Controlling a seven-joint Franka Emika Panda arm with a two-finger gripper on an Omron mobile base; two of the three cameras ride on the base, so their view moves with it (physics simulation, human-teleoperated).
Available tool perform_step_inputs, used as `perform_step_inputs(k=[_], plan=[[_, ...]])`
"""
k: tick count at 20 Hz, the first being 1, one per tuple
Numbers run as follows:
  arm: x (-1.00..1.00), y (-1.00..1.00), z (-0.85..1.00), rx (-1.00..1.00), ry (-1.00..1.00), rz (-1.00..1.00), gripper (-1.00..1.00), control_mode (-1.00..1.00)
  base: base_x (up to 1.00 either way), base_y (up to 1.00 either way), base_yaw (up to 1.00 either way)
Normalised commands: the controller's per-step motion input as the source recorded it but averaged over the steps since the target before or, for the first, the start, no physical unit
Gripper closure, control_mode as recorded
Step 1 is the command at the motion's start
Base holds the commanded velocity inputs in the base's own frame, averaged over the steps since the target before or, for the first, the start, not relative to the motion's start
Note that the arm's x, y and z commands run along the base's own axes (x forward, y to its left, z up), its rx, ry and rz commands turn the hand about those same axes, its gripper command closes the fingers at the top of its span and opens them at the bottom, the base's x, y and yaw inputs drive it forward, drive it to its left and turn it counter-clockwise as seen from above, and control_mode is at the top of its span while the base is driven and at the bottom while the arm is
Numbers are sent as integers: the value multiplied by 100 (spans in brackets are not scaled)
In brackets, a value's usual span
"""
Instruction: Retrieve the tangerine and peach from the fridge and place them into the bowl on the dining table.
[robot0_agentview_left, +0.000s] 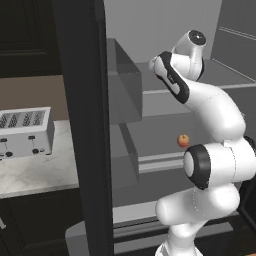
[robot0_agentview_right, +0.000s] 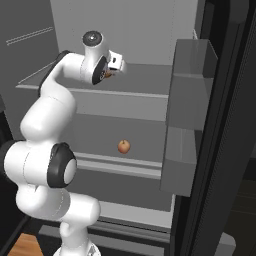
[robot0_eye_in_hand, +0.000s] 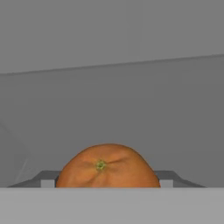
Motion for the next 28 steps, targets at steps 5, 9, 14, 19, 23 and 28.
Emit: perform_step_inputs(k=[5, 9, 14, 19, 23, 28], plan=[[-100, 0, -15, 0, -2, 0, 100, -100, 0, 0, 0], [-100, 0, -7, 0, -8, 0, 100, -100, 0, 0, 0], [-100, 0, 0, 0, -7, 0, 100, -100, 0, 0, 0], [-87, 0, 0, 0, -11, 0, 100, -100, 0, 0, 0], [-65, 0, 0, 0, -4, 0, 100, -100, 0, 0, 0], [0, 0, 0, 0, 0, 0, 100, 100, -76, 0, 3]])
